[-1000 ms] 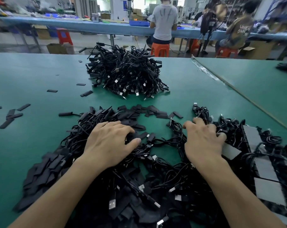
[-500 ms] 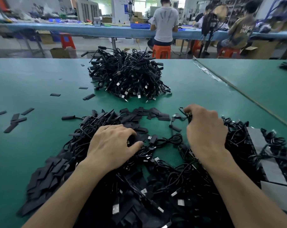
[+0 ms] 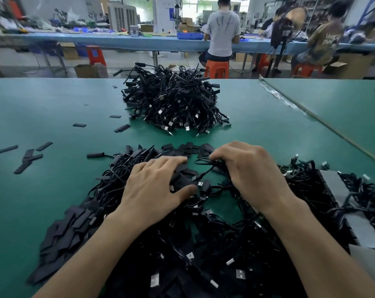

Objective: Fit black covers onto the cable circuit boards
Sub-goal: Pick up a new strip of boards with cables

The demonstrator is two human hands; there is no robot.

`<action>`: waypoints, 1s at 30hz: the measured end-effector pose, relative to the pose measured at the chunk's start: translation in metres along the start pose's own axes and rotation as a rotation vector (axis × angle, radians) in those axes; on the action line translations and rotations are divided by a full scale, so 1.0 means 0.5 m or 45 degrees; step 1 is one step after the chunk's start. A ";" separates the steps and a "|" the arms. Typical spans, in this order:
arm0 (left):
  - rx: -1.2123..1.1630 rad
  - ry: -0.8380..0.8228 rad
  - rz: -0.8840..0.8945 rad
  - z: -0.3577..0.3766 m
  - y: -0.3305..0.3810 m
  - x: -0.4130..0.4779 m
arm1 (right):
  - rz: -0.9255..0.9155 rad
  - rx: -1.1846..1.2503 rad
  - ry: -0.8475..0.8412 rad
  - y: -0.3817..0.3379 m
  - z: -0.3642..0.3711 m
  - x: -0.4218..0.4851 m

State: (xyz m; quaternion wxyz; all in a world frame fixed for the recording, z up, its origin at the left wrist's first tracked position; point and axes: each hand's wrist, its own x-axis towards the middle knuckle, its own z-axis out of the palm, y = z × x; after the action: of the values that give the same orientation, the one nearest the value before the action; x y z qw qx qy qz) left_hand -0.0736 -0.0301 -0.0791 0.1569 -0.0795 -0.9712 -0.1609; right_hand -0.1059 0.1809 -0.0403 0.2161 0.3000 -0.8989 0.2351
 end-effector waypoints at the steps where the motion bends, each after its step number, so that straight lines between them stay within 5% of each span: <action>1: -0.051 0.048 0.024 -0.003 0.005 0.000 | -0.083 0.028 -0.033 0.001 0.000 0.004; 5: -0.212 0.095 0.199 -0.002 0.036 0.006 | -0.386 0.084 0.008 -0.009 0.016 -0.010; 8: -0.245 0.118 0.261 0.006 0.041 0.007 | -0.380 0.168 0.004 -0.015 0.018 -0.017; 13: -0.306 0.153 0.154 0.013 0.037 0.004 | 0.139 -0.256 -0.090 -0.017 -0.018 -0.012; 19: -0.484 0.228 0.085 0.027 0.032 0.002 | 0.535 -0.187 -0.435 0.010 -0.061 -0.051; 26: -0.500 0.265 0.086 0.028 0.026 0.001 | 0.505 -0.030 0.052 0.038 -0.033 -0.023; 30: -0.506 0.158 0.075 0.023 0.028 0.002 | 0.294 0.031 0.043 0.001 -0.002 0.019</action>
State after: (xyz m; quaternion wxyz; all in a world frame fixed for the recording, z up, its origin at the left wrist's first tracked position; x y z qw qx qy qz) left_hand -0.0750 -0.0128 -0.0850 0.2025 -0.1272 -0.9061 -0.3491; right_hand -0.1129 0.1779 -0.0346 0.1989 0.1931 -0.9208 0.2742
